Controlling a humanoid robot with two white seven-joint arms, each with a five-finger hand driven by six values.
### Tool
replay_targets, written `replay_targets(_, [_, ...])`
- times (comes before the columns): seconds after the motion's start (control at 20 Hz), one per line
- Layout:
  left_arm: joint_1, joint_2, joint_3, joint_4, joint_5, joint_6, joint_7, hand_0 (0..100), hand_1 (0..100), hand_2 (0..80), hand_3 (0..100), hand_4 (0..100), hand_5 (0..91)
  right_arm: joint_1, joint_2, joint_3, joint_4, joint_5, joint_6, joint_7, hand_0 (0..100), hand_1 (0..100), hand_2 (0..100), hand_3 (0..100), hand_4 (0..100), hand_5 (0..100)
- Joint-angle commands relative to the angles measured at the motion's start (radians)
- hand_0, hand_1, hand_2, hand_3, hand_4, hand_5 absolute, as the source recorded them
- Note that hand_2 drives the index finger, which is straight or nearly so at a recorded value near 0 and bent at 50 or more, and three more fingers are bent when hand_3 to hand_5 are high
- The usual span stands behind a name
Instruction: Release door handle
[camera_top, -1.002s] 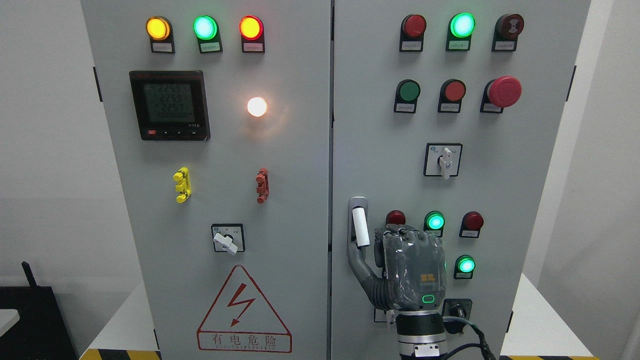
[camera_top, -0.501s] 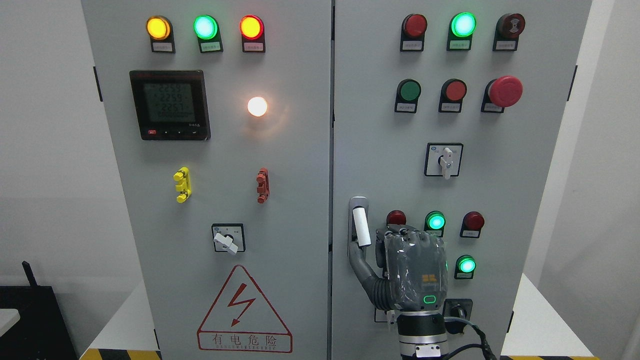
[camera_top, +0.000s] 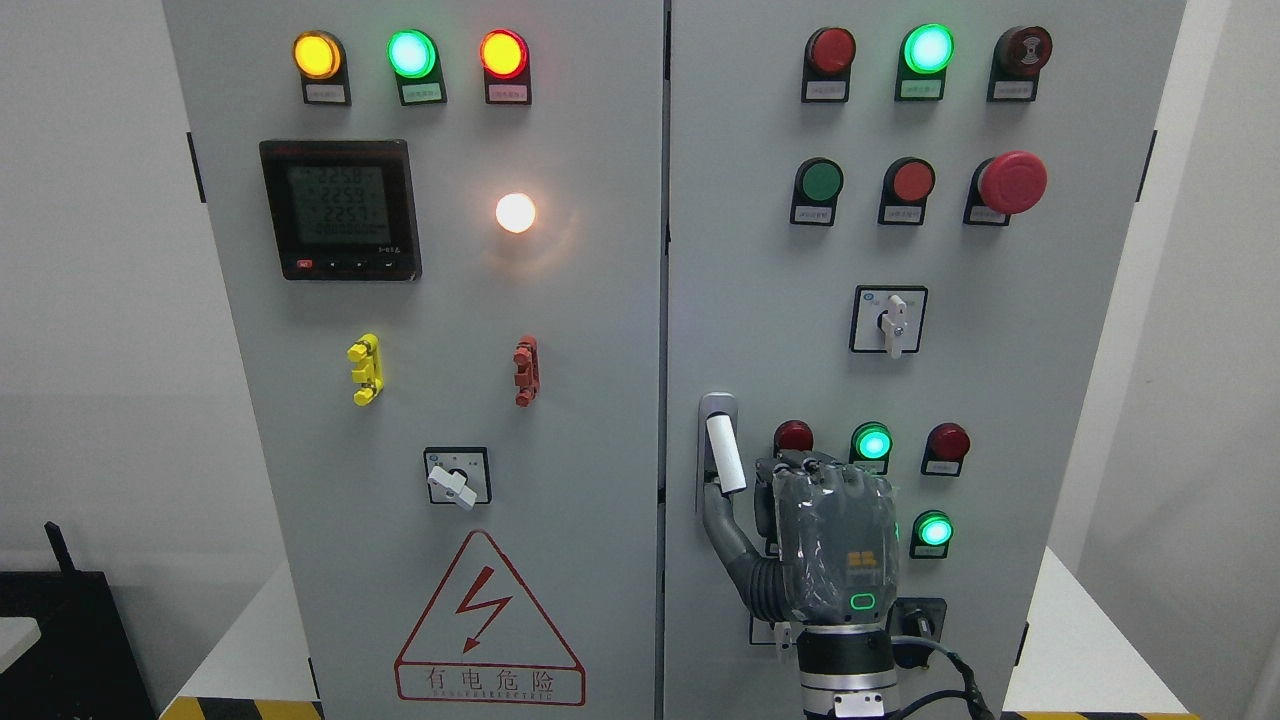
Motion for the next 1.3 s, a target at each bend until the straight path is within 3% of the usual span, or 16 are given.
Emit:
replay_targets(0.0, [-0.031,0.000,-0.011,-0.008,0.000,0.001,0.001,12,39,0.0,0,0,0.0,0.001,-0.002,-0.009,-0.001,0.000,0.000,0.000,46,64,99,100,100,100])
replay_targets(1.25, [-0.031,0.000,-0.011,-0.008,0.000,0.001,0.001,12,39,0.0,0,0,0.0,0.005,-0.013,-0.013,-0.021,-0.003,-0.001,-0.010,48,63,99,100,100,100])
